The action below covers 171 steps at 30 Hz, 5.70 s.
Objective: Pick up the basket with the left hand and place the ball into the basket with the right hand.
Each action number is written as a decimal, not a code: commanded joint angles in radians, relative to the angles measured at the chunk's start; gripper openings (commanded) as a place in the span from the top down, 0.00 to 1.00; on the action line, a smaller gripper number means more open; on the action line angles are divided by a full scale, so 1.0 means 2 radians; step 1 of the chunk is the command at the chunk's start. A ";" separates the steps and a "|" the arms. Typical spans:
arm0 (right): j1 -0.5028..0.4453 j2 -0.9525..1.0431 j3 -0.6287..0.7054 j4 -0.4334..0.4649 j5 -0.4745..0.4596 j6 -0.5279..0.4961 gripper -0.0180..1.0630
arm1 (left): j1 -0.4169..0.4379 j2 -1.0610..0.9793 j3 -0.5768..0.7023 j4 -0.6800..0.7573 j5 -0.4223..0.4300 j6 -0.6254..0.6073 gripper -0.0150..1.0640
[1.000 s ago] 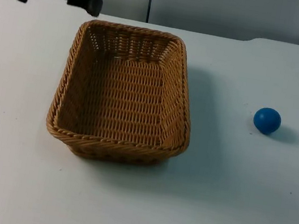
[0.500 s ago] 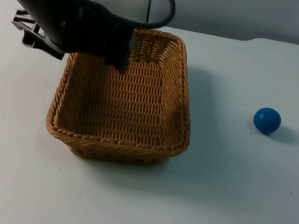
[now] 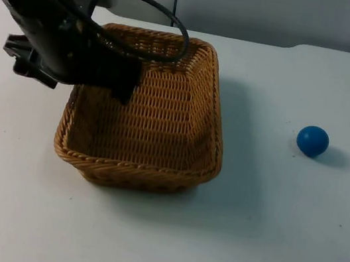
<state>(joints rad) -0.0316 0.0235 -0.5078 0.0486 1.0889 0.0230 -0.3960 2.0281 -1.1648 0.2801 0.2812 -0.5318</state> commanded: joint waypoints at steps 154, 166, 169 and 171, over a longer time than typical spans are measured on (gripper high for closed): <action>0.071 0.663 -0.271 -0.082 -0.262 0.036 0.02 | 0.107 -0.154 0.065 -0.608 0.088 0.436 0.99; 0.121 0.887 -0.403 -0.095 -0.280 0.088 0.02 | 0.107 -0.141 0.037 -0.604 0.092 0.436 0.99; 0.121 0.929 -0.416 -0.087 -0.281 0.090 0.02 | 0.107 -0.141 0.030 -0.601 0.093 0.436 0.99; 0.121 0.949 -0.416 -0.087 -0.286 0.090 0.02 | 0.107 -0.141 0.028 -0.601 0.093 0.436 0.99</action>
<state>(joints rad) 0.2085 1.8978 -1.3314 -0.1323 0.5291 0.2022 -0.1744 1.7575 -1.0958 -0.9080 0.4630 0.3411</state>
